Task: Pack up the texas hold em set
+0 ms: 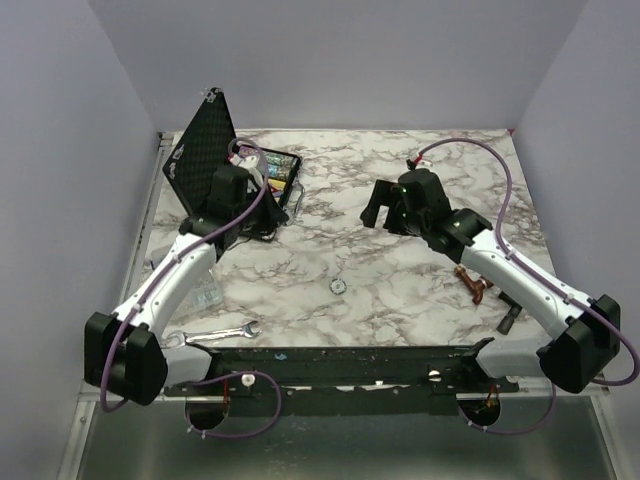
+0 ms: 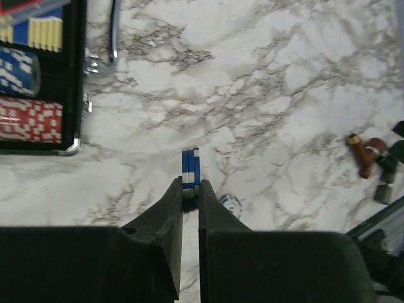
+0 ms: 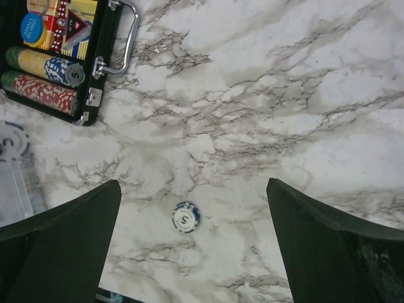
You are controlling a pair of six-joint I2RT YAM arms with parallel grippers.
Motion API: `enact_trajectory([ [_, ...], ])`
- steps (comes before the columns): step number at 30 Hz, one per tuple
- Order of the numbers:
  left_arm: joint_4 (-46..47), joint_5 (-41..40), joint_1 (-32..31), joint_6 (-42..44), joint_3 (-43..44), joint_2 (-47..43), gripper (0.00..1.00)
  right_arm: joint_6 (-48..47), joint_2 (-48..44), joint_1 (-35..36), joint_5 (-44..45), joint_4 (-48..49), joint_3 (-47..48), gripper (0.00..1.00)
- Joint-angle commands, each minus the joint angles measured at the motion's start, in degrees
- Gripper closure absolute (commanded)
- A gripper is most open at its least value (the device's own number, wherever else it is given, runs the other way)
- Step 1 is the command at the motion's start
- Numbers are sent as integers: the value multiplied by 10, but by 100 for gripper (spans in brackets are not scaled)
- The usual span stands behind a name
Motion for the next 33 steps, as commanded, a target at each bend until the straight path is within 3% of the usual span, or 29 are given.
enact_trajectory([
  [1, -221, -84, 6, 190, 155, 102, 100, -115, -24, 6, 34, 47, -36, 0],
  [6, -317, -153, 6, 276, 336, 272, 100, -126, -24, 6, -4, 66, -65, 1],
  [10, -347, -181, 6, 317, 404, 355, 100, -129, -32, 6, 16, 63, -77, 1],
  [14, -334, -217, 7, 331, 415, 388, 100, -133, -43, 5, 21, 62, -83, 1],
  [33, -305, -230, 19, 322, 462, 467, 100, -132, -31, 5, 15, 78, -99, 1],
])
